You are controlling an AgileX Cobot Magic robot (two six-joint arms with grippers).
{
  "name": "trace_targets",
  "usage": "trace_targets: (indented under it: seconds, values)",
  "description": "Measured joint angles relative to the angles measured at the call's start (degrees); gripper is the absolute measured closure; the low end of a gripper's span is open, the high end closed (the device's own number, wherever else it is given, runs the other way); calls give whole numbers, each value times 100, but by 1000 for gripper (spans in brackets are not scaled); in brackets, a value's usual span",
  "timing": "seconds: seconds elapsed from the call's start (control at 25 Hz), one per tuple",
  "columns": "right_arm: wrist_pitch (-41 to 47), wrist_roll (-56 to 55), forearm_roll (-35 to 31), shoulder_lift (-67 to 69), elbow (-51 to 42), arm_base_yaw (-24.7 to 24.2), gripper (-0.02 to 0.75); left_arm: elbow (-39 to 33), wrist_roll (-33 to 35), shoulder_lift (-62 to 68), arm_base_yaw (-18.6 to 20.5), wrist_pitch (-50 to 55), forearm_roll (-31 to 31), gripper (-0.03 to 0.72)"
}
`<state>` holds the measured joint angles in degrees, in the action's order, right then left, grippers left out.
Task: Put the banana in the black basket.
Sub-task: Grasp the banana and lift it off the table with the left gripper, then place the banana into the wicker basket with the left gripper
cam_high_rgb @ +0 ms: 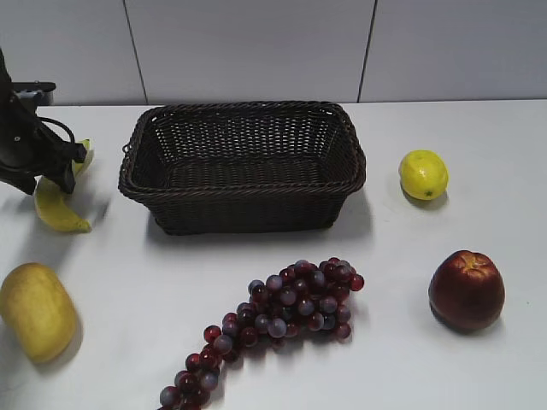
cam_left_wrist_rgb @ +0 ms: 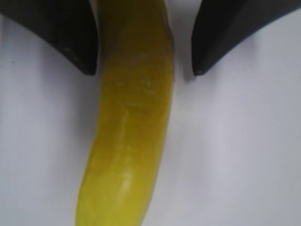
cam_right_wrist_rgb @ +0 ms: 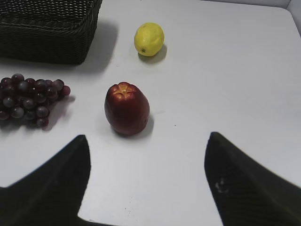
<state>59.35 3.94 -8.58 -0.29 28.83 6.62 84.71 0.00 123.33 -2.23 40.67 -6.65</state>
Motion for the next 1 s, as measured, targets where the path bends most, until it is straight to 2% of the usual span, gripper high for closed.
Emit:
trace_targets:
  seconds: [0.16, 0.48, 0.76, 0.84, 1.0]
  values:
    - [0, 0, 0, 0, 0, 0, 165, 0, 0, 11, 0, -21, 0, 273]
    - [0, 0, 0, 0, 0, 0, 165, 4, 0, -115, 0, 359, 6, 277]
    - [0, 0, 0, 0, 0, 0, 165, 4, 0, -1231, -83, 241, -68, 277]
    - [0, 0, 0, 0, 0, 0, 165, 30, 90, -1598, -249, 23, -116, 277]
    - [0, 0, 0, 0, 0, 0, 165, 311, 124, -1950, -919, -530, -223, 277]
